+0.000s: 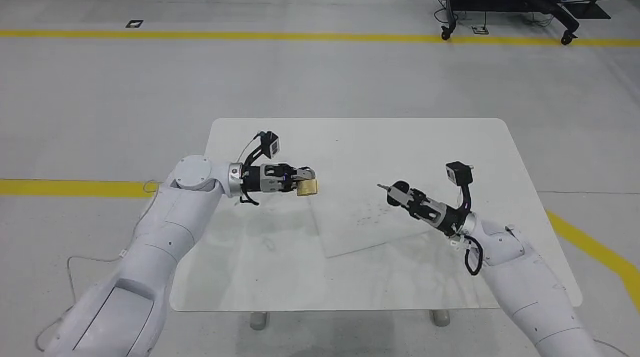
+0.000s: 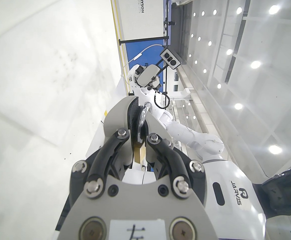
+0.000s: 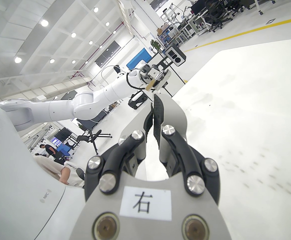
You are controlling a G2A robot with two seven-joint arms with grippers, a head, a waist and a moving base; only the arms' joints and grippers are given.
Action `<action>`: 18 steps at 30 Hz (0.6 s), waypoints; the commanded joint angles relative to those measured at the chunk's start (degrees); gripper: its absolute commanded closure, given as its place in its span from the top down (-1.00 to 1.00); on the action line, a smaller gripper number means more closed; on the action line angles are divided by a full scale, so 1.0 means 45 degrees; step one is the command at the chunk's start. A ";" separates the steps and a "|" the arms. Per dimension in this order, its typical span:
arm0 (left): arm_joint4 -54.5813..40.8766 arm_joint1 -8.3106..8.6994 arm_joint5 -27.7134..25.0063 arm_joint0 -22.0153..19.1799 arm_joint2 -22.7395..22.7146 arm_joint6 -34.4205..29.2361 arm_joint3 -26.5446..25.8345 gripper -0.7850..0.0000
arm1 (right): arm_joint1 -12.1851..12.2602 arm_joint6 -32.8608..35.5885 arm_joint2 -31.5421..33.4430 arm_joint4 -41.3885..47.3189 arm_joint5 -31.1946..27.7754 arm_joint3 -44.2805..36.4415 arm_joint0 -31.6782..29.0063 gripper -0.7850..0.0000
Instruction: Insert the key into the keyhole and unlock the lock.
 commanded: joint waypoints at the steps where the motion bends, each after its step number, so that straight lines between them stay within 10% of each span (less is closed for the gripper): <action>1: 0.0002 0.0003 -0.0003 0.0002 -0.0002 0.0001 -0.0004 -1.00 | 0.0000 0.0000 0.0000 0.0000 0.0000 0.0000 0.0000 -1.00; 10: -0.0037 0.0001 0.0094 0.0070 -0.0014 0.0151 0.0031 -1.00 | 0.0000 0.0000 0.0000 0.0000 0.0000 0.0000 0.0000 -1.00; 18: 0.0296 -0.0169 0.6250 -0.0101 0.0588 0.1448 -0.0069 -1.00 | -0.0221 -0.0938 -0.0465 0.0748 0.0257 0.0354 0.0374 -1.00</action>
